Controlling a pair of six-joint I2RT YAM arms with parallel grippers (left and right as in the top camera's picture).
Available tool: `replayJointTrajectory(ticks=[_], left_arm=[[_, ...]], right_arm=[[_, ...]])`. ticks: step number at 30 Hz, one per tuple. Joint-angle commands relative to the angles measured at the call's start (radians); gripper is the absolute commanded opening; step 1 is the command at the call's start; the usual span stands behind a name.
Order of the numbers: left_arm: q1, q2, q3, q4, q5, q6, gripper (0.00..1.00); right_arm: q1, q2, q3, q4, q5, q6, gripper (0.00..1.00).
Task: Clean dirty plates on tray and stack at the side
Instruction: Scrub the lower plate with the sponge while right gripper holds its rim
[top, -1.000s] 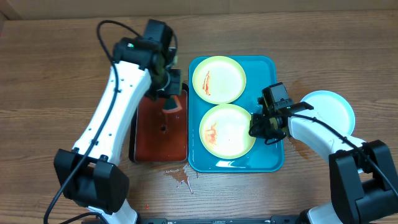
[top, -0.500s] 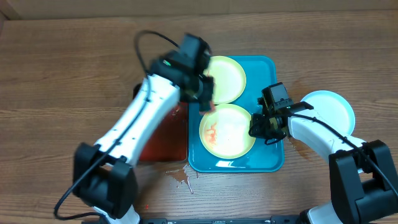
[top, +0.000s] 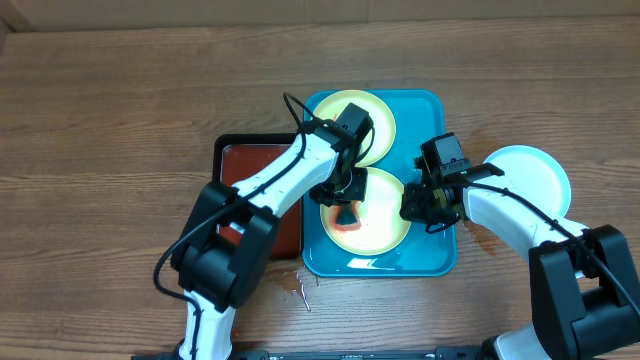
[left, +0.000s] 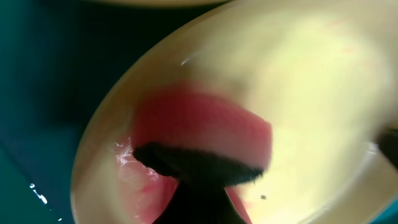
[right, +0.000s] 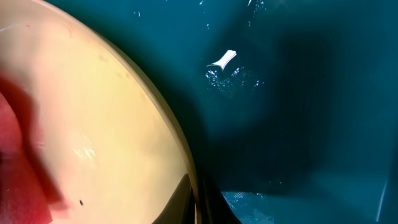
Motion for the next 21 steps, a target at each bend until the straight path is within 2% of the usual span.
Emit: replayJointTrajectory(ticks=[1, 5, 8, 11, 18, 21], left_arm=[[0.019, 0.024, 0.051, -0.055, -0.094, 0.003, 0.04], [0.021, 0.024, 0.084, -0.124, -0.276, 0.019, 0.04], [0.018, 0.024, 0.087, -0.113, -0.272, 0.055, 0.04], [0.012, 0.024, 0.087, -0.061, -0.15, 0.074, 0.04], [-0.035, 0.088, 0.087, 0.118, 0.26, 0.084, 0.04], [-0.05, 0.126, 0.087, 0.13, 0.361, 0.061, 0.04]], right_arm=[[0.005, 0.023, -0.009, -0.015, 0.04, 0.019, 0.04], [0.005, 0.023, -0.009, -0.015, 0.04, 0.019, 0.04], [0.005, 0.023, -0.009, -0.014, 0.04, 0.019, 0.04], [0.005, 0.023, -0.009, -0.013, 0.04, 0.019, 0.04], [0.005, 0.023, -0.009, -0.014, 0.04, 0.019, 0.04], [0.005, 0.023, -0.009, -0.017, 0.04, 0.019, 0.04]])
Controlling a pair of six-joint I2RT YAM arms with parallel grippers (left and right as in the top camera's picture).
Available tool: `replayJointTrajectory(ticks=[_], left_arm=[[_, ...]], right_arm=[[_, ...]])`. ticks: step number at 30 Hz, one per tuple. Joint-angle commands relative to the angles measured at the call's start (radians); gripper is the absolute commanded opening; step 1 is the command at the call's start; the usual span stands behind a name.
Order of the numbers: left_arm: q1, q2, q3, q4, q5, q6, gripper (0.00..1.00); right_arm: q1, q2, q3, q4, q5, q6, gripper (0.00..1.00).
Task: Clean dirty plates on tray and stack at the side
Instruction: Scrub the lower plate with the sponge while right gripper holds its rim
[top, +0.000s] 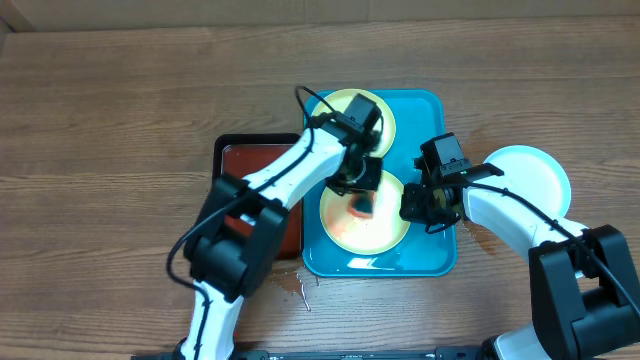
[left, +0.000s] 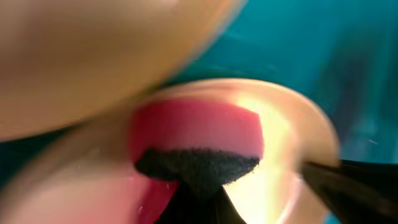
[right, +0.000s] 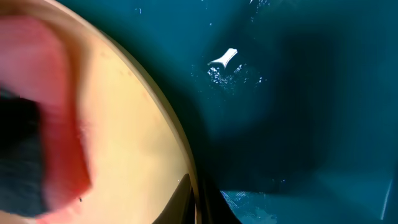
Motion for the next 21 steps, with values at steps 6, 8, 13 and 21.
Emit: replayJointTrajectory(ticks=[6, 8, 13, 21], left_arm=[[-0.015, 0.056, 0.018, -0.093, 0.217, 0.0, 0.04], [-0.005, 0.056, 0.023, -0.166, 0.147, 0.0, 0.04], [0.024, 0.056, 0.031, -0.293, -0.066, 0.0, 0.04], [0.04, 0.056, 0.041, -0.37, -0.568, -0.079, 0.04]], right_arm=[[0.005, 0.023, -0.01, -0.014, 0.045, 0.015, 0.04], [0.005, 0.023, -0.01, -0.013, 0.045, 0.015, 0.04], [0.005, 0.023, -0.01, -0.013, 0.045, 0.015, 0.04], [0.005, 0.023, -0.01, -0.013, 0.045, 0.015, 0.04]])
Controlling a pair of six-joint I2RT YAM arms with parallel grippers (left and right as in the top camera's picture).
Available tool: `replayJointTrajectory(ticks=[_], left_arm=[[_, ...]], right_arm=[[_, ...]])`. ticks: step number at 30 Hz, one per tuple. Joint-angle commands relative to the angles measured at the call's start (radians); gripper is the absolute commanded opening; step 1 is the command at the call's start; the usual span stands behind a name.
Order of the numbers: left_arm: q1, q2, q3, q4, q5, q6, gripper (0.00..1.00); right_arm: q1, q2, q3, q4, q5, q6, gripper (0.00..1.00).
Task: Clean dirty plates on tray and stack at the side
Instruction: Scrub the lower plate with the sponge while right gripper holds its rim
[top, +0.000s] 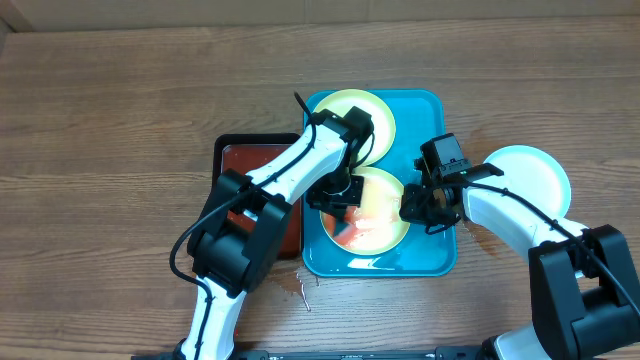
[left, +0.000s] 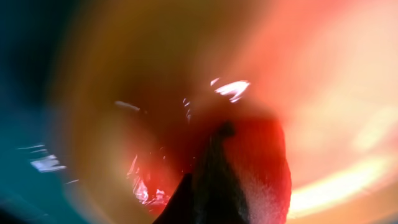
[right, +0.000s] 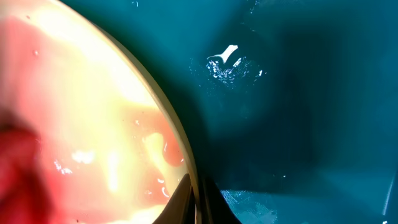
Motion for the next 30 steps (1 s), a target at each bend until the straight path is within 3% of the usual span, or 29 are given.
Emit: replayJointTrajectory(ticks=[1, 8, 13, 18, 30], left_arm=[[0.02, 0.027, 0.002, -0.01, -0.396, -0.048, 0.04], [0.02, 0.027, 0.113, -0.031, -0.378, -0.018, 0.04], [0.02, 0.029, 0.135, 0.09, -0.068, 0.063, 0.04], [0.009, 0.043, 0.106, 0.216, 0.206, 0.069, 0.04], [-0.035, 0.117, 0.106, 0.191, 0.496, 0.122, 0.04]], right_arm=[[0.004, 0.023, -0.01, -0.007, 0.049, 0.008, 0.04], [0.004, 0.023, -0.01, -0.003, 0.049, 0.008, 0.04], [0.004, 0.023, -0.01, -0.004, 0.049, 0.008, 0.04], [0.004, 0.023, -0.01, -0.005, 0.048, 0.009, 0.04], [0.004, 0.023, -0.01, -0.004, 0.048, 0.009, 0.04]])
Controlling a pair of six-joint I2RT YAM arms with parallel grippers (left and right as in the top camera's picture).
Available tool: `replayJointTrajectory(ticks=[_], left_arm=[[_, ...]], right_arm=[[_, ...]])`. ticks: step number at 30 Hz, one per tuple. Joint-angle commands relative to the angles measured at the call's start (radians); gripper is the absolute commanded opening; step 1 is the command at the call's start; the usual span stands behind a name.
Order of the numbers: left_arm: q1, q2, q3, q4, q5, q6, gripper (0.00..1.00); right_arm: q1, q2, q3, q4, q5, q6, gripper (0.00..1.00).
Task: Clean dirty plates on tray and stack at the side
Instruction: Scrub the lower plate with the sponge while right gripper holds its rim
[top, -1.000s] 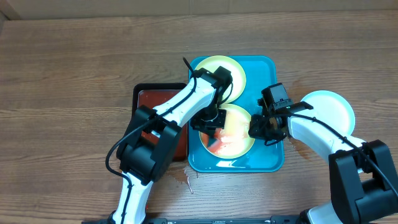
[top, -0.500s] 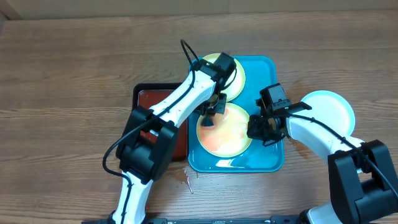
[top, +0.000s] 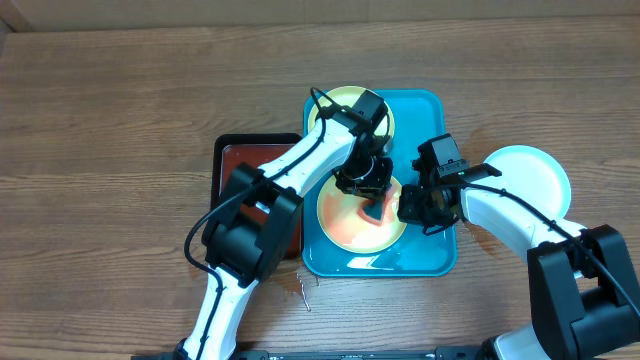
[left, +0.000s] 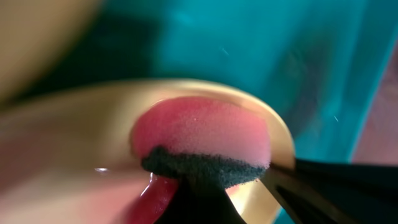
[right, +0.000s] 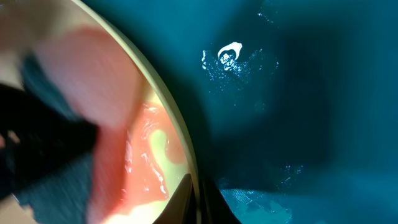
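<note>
On the teal tray (top: 430, 110) lie two yellow plates. The near plate (top: 345, 225) is filmed with red sauce; the far plate (top: 338, 104) lies behind it. My left gripper (top: 372, 192) is shut on a pink sponge (left: 199, 134) with a dark scouring side, pressed on the near plate's right part. The right gripper (right: 198, 193) is shut on that plate's right rim (right: 163, 106), its fingers either side of the edge. In the right wrist view the sponge (right: 81, 68) sits close to the rim.
A pale blue plate (top: 530, 175) lies on the table right of the tray. A black tray (top: 255, 165) holding red liquid stands left of the teal tray. Small red spots mark the wood at the tray's front left corner (top: 300, 288).
The left gripper and sponge have moved from the near plate's front left to its right side, close to the right gripper. The right gripper still clamps the rim.
The sponge was first at the near plate's front left, then near its middle, then front left again, and now at its right. The red sauce has spread into a thin film over the plate. The right gripper has held the rim throughout.
</note>
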Motion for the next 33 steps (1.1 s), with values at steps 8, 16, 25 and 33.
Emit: replayJointTrajectory(ticks=[8, 16, 25, 33], left_arm=[[0.009, 0.02, -0.004, -0.168, 0.008, 0.079, 0.04], [0.023, 0.02, -0.004, -0.3, -0.359, 0.035, 0.04], [0.056, 0.019, -0.003, -0.323, -0.599, -0.054, 0.04], [0.095, 0.001, 0.042, -0.312, -0.635, -0.024, 0.04]], right_arm=[[-0.007, 0.023, -0.01, -0.005, 0.063, -0.002, 0.04], [-0.007, 0.023, -0.01, -0.005, 0.063, -0.002, 0.04], [-0.007, 0.023, -0.01, -0.008, 0.063, -0.002, 0.04], [-0.007, 0.023, -0.01, -0.004, 0.063, -0.002, 0.04]])
